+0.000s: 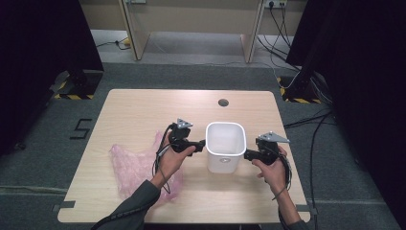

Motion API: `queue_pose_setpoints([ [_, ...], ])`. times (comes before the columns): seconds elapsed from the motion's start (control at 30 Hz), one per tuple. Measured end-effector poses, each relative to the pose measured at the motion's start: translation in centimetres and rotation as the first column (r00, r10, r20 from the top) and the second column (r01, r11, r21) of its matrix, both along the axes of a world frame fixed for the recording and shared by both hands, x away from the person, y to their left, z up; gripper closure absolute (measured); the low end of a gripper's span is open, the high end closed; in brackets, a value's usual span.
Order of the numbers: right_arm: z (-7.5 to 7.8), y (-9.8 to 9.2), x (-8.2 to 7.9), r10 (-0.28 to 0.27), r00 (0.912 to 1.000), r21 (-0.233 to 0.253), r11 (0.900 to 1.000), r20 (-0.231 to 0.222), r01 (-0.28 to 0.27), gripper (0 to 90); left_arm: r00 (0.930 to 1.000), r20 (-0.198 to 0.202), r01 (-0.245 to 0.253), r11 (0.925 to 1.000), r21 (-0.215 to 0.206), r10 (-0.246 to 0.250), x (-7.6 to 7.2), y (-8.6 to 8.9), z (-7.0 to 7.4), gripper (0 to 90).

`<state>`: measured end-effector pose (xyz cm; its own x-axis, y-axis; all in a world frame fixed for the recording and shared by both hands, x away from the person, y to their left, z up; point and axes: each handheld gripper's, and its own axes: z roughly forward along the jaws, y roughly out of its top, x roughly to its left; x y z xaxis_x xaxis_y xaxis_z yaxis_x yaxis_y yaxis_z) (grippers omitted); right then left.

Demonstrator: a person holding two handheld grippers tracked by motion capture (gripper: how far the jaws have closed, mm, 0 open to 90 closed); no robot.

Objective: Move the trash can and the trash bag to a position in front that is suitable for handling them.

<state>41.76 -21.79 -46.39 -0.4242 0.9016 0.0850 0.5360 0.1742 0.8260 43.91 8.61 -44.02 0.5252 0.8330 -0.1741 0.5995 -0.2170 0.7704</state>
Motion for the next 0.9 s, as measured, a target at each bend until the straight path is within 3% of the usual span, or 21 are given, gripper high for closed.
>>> queue_pose_setpoints([
  [0.07,0.0,0.2,-0.1,0.007,1.0,0.007,1.0,-0.005,-0.007,29.1,0.9999,-0.003,0.015,0.9999,0.002,-0.015,-0.1,-0.1,0.0,25.4],
  [0.17,0.0,0.2,-0.2,0.011,0.9998,0.014,1.0,-0.014,-0.011,33.1,0.999,-0.024,0.038,0.9993,0.0,-0.038,-0.5,0.1,0.0,26.7],
  [0.3,0.1,0.5,-0.5,0.026,0.9994,0.023,0.999,-0.022,-0.025,37.4,0.9985,-0.016,0.052,0.9984,0.021,-0.052,-1.2,0.3,0.2,29.6],
  [0.43,0.4,1.1,-1.3,0.053,0.9984,-0.001,0.999,-0.022,-0.053,41.4,0.9965,-0.023,0.081,0.9963,0.029,-0.08,-2.4,0.8,0.4,32.6],
  [0.57,0.5,1.6,-2.3,0.061,0.9979,-0.016,0.998,-0.02,-0.062,41.5,0.9954,-0.022,0.094,0.9952,0.028,-0.093,-3.3,1.4,0.5,32.5],
  [0.77,0.6,2.2,-5.1,0.084,0.9962,0.011,0.996,-0.024,-0.084,41.1,0.9898,-0.037,0.138,0.9902,0.019,-0.138,-5.7,2.6,0.3,31.8],
  [0.9,0.6,2.5,-6.4,0.091,0.9956,0.015,0.996,-0.019,-0.091,40.6,0.9891,-0.035,0.144,0.9892,0.026,-0.143,-6.2,3.2,0.3,31.1],
])
